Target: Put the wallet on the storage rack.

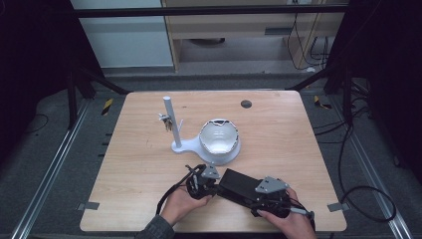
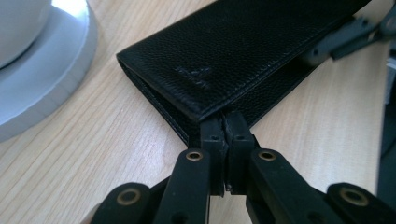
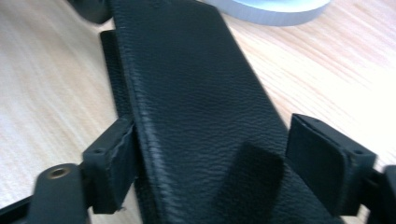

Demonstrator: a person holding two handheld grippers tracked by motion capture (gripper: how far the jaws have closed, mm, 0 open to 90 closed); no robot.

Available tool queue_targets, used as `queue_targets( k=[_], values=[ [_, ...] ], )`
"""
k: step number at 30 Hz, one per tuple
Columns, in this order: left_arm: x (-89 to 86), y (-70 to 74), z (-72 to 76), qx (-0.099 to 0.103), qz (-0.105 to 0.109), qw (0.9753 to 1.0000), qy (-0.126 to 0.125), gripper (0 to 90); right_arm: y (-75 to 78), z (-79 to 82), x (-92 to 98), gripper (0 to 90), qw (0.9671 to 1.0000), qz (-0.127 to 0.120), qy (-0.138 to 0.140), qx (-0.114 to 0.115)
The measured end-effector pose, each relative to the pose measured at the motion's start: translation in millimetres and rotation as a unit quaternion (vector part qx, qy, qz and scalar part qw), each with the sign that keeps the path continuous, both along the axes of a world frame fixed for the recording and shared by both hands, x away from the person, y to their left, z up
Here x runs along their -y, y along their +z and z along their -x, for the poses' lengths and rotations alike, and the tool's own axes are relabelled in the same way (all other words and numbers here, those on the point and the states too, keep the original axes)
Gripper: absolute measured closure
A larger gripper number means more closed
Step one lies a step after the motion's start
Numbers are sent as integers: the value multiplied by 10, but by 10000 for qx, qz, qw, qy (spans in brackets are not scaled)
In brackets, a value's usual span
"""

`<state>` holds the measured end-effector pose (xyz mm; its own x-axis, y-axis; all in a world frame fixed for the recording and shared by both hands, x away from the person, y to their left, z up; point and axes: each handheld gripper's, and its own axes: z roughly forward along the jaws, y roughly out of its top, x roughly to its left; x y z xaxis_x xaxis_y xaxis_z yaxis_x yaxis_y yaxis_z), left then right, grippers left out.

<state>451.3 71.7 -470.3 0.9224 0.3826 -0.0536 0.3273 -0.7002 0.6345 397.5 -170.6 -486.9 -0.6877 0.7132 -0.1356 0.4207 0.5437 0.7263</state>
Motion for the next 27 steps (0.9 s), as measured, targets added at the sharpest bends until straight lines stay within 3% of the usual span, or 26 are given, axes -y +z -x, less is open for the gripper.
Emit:
queue_targets(
  k=[7,13,16,18,22,27],
  values=[
    [64,-4,-75,-23,50,10000,73,870,-3,-15,16,240,10000,-16,-11,-30],
    [88,75,-121,-40,172,9998,130,866,37,-44,-63,204,9999,127,9,-73],
    [104,117,-135,-47,147,9998,108,862,71,-74,-109,188,9996,235,0,-158],
    [117,129,-143,-45,111,9999,80,861,88,-106,-139,188,9987,376,-24,-356],
    [122,126,-155,-87,31,9999,59,862,129,-120,-171,192,9967,634,87,-495],
    [120,137,-151,-75,-5,9999,68,862,191,-136,-196,202,9955,747,126,-567]
  ],
)
